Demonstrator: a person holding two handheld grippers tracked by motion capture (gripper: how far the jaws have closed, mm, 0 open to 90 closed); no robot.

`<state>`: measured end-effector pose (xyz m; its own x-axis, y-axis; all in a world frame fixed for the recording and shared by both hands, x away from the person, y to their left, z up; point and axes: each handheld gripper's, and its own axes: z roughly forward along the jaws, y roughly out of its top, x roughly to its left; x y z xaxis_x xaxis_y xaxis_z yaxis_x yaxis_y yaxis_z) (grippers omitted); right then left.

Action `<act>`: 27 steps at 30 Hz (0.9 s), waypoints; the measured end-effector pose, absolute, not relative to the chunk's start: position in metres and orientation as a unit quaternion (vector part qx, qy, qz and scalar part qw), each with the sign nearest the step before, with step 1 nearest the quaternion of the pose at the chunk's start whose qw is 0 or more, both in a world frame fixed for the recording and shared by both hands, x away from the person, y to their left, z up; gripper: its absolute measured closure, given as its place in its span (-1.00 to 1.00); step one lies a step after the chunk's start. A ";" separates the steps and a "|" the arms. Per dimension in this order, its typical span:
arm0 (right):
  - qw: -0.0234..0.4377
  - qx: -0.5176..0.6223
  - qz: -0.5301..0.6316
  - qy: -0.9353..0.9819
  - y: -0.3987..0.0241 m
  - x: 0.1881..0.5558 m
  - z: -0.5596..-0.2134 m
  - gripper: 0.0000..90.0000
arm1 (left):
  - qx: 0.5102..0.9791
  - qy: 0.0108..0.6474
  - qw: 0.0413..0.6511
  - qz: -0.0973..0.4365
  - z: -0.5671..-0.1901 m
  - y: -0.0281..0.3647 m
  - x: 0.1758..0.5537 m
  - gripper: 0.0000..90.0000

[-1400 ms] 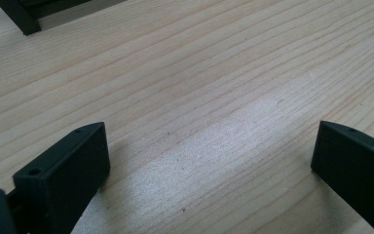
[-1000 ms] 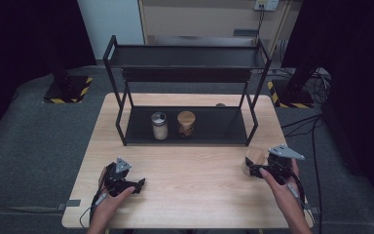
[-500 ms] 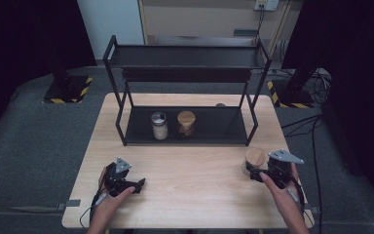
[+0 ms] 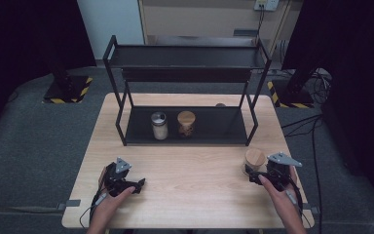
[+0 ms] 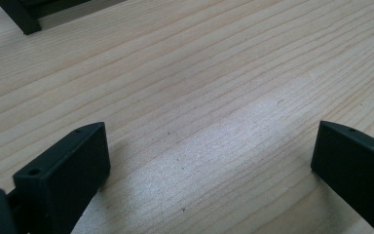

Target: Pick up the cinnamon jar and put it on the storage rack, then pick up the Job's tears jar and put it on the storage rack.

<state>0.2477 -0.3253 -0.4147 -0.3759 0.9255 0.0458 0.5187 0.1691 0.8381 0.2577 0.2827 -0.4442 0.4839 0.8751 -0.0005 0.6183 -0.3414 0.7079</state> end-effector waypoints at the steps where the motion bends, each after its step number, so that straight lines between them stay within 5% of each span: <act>1: 0.249 0.500 0.406 0.723 -0.325 0.248 -0.415 -0.96 | 0.796 0.469 0.330 0.194 -0.444 0.283 0.258 -1.00; 27: 0.236 0.517 0.402 0.718 -0.324 0.249 -0.435 -0.96 | 0.795 0.469 0.330 0.195 -0.444 0.282 0.258 -1.00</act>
<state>0.2495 -0.3242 -0.4351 -0.3543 0.9319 0.0776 0.5523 0.1416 0.8215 0.2576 0.2825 -0.4442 0.4835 0.8753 -0.0005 0.6185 -0.3412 0.7079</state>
